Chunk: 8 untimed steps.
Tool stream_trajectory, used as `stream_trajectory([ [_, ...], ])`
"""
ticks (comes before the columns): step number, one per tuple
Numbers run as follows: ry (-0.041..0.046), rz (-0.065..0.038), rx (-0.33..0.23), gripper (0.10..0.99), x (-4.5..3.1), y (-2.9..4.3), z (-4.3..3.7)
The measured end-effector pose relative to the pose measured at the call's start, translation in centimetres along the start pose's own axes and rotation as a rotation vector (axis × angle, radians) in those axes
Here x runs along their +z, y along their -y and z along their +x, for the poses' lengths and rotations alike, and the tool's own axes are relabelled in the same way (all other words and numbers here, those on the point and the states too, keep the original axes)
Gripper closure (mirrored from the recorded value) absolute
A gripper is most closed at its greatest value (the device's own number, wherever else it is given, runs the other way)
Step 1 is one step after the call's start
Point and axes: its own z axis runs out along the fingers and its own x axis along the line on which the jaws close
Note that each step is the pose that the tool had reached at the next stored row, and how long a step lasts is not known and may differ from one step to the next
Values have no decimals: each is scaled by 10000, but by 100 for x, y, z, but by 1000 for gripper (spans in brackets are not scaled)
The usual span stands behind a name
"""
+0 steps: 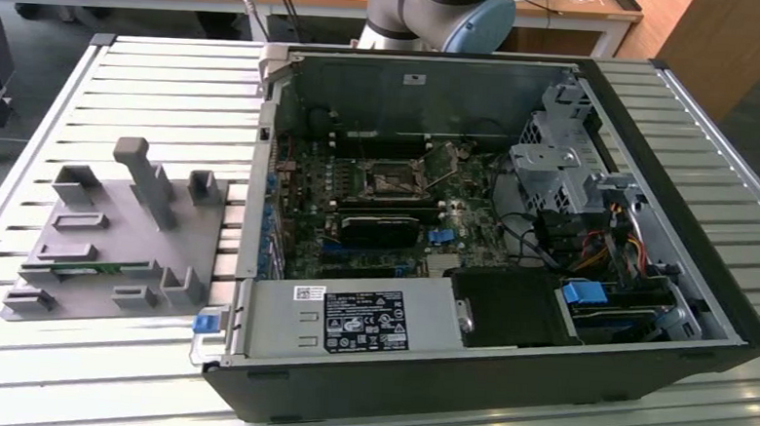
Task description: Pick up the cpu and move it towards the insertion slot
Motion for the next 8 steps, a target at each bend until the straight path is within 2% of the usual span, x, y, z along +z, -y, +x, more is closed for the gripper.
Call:
stream_trajectory([
  [4,5,0,-1,545,-11,-1,-7],
  [8,5,0,0,545,-14,-1,-50],
])
